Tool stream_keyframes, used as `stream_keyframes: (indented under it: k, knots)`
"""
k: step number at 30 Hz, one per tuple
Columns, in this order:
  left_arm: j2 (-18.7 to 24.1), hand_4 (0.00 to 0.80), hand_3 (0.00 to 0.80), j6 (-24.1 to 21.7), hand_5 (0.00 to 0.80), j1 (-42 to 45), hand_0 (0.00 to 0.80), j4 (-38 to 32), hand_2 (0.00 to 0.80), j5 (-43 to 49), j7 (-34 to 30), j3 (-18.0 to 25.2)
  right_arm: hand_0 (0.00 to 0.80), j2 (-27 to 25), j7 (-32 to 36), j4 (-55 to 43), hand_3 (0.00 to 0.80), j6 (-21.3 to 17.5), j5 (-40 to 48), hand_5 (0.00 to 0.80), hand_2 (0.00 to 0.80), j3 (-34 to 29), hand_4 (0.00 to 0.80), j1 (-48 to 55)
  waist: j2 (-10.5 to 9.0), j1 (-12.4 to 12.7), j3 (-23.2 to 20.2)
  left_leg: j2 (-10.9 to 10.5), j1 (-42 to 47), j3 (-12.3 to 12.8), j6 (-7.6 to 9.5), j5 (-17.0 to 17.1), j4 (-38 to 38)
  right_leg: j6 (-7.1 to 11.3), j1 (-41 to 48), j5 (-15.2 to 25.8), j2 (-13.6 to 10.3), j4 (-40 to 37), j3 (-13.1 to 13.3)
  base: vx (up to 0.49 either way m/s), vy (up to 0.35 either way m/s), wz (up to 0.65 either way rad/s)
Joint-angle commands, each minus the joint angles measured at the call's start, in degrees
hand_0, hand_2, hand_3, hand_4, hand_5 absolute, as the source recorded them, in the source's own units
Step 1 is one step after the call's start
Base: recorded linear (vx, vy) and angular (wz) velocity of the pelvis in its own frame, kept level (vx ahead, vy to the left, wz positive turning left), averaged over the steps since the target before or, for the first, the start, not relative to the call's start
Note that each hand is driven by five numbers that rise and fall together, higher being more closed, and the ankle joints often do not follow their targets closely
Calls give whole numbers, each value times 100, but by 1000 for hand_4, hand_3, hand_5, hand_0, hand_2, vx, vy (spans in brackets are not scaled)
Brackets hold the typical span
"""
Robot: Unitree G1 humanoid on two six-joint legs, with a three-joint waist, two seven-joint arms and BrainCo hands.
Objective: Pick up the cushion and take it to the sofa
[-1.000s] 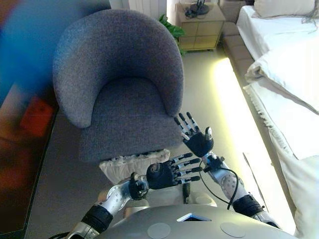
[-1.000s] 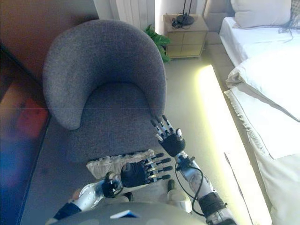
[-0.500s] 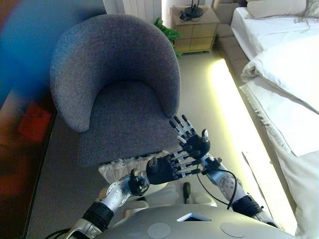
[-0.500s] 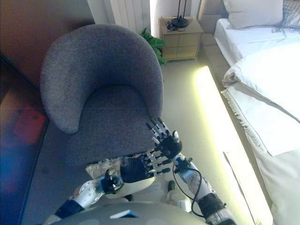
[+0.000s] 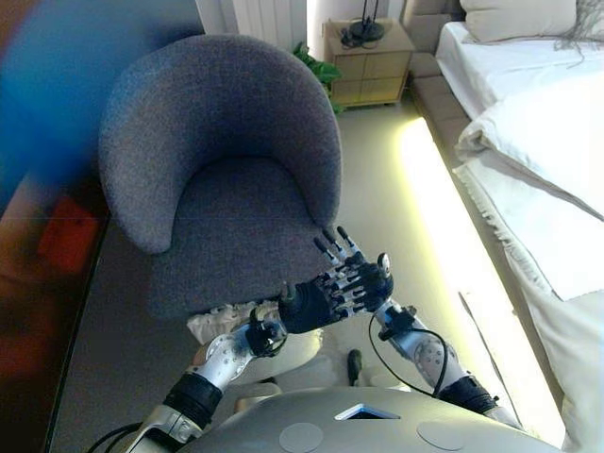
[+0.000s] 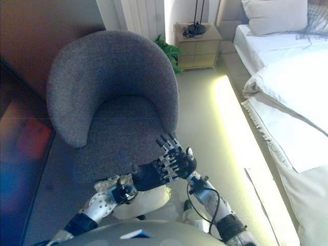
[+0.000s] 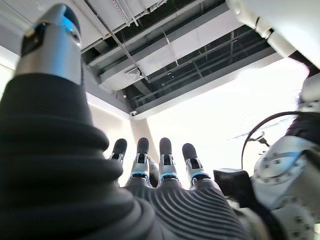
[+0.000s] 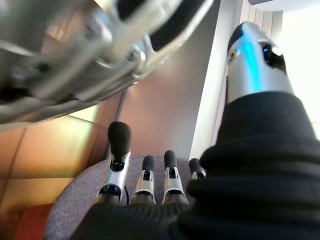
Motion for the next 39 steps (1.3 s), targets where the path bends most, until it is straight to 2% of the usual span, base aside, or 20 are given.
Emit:
stream_keyframes:
  k: [1, 8, 13, 16, 20, 26, 30, 32, 34, 39]
  knots:
    - [-169, 0, 0, -230, 0, -417, 0, -8, 0, -84, 63, 261, 0, 112, 219, -489, 0, 65, 17, 0, 0, -28, 0, -119, -78, -112, -42, -225, -409, 159, 249, 220, 3, 256, 179, -280, -110, 194, -171, 0, 0, 0]
    - [-88, 0, 0, -498, 0, -514, 0, 153, 0, 37, 512, 819, 0, 113, 217, -550, 0, 225, -16, 0, 0, -160, 0, -42, -46, -102, -107, -244, -378, 143, 253, 236, 3, 241, 217, -279, -94, 175, -160, 0, 0, 0]
    - [-75, 0, 0, -522, 0, -564, 0, 218, 0, -11, 331, 1086, 0, 114, 228, -549, 0, 294, -39, 0, 0, -229, 0, -4, -14, -98, -105, -257, -376, 134, 254, 245, 13, 224, 222, -287, -85, 184, -147, 0, 0, 0]
    - [-159, 0, 0, -388, 0, -552, 0, 164, 0, 47, 285, 1047, 0, 162, 188, -536, 0, 324, -68, 0, 0, -242, 0, -18, -5, -93, -94, -265, -378, 121, 256, 243, 23, 223, 229, -289, -87, 190, -146, 0, 0, 0]
    - [-297, 0, 0, 6, 0, -465, 0, 209, 0, 8, 293, 982, 0, 234, 179, -514, 0, 226, -71, 0, 0, -202, 0, -14, -11, -83, -79, -273, -373, 113, 263, 230, 30, 220, 235, -307, -91, 207, -153, 0, 0, 0]
    - [-430, 0, 0, 636, 0, -120, 0, 48, 0, -26, -454, 442, 0, 205, 133, -586, 0, -74, 86, 0, 0, -164, 0, -59, -69, -58, 9, -278, -421, 122, 279, 196, 62, 218, 173, -311, -93, 245, -157, -6, -5, 0]
    - [-300, 0, 0, 740, 0, 69, 0, -105, 0, 320, -633, -216, 0, 141, 226, -646, 0, -299, 197, 0, 0, -50, 0, -230, -84, -42, 124, -249, -467, 145, 276, 200, 81, 237, 112, -302, -96, 286, -156, -49, -27, 0]
    - [-259, 0, 0, 777, 0, 96, 0, 63, 0, 311, -721, -408, 0, 90, 277, -672, 0, -359, 290, 0, 0, 15, 0, -323, -95, -44, 150, -240, -477, 163, 274, 200, 75, 247, 93, -308, -90, 295, -144, -16, -7, 0]
    - [-221, 0, 0, 716, 0, 72, 0, 285, 0, 149, -749, -510, 0, 37, 334, -663, 0, -372, 394, 0, 0, 70, 0, -396, -112, -43, 153, -237, -485, 171, 272, 199, 66, 252, 79, -304, -87, 293, -137, 0, 0, 0]
    - [-202, 0, 0, 658, 0, -63, 0, 720, 0, -157, -952, -456, 0, 2, 473, -589, 0, -273, 541, 0, 0, 66, 0, -409, -147, -58, 108, -238, -465, 180, 270, 183, 39, 268, 87, -282, -83, 255, -110, 0, 0, 0]
